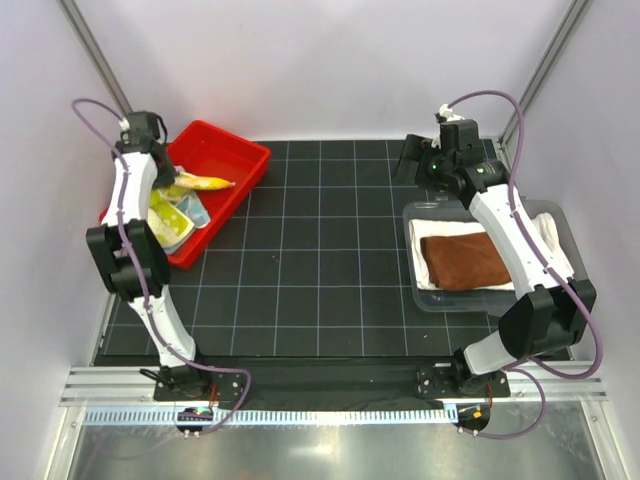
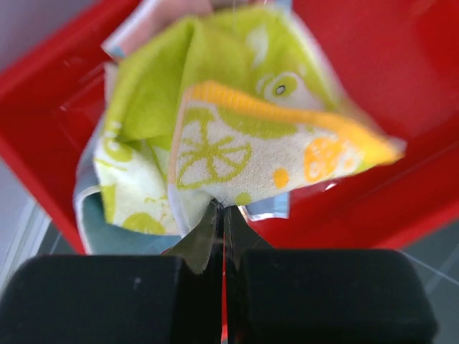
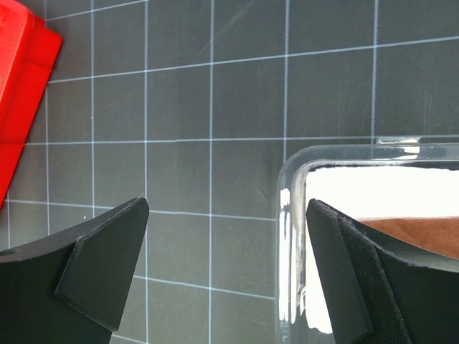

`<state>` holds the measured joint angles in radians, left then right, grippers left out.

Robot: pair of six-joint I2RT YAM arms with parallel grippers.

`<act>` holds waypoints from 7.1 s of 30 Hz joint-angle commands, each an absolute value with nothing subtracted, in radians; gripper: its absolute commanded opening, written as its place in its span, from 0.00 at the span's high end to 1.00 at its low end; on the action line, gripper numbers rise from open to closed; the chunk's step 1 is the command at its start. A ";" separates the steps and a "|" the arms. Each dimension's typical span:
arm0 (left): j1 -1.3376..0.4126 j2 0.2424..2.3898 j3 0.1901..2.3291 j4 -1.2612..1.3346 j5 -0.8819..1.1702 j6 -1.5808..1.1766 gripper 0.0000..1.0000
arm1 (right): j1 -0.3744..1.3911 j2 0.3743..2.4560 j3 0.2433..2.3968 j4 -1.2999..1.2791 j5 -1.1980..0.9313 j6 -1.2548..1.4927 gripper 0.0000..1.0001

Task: Fold and stack the towels
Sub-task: Grab crumpled towel, then move the towel to the center of the board, then flatten out the crumpled towel

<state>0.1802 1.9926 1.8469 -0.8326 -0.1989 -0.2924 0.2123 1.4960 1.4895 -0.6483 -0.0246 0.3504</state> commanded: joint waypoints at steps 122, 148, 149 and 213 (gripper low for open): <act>-0.268 1.396 0.787 -0.417 0.129 -0.698 0.59 | 0.804 1.717 0.850 0.051 -0.318 0.347 0.83; -0.299 1.611 1.040 -0.525 0.426 -0.454 0.46 | 0.545 1.693 1.149 -0.687 -0.207 0.219 0.99; -0.304 1.605 0.998 -0.511 0.429 -0.465 0.46 | 0.545 1.697 1.147 -0.674 -0.213 0.227 0.99; -0.359 0.819 1.382 -0.393 0.494 -0.612 1.00 | 0.813 0.927 1.529 -0.598 -0.090 0.069 0.99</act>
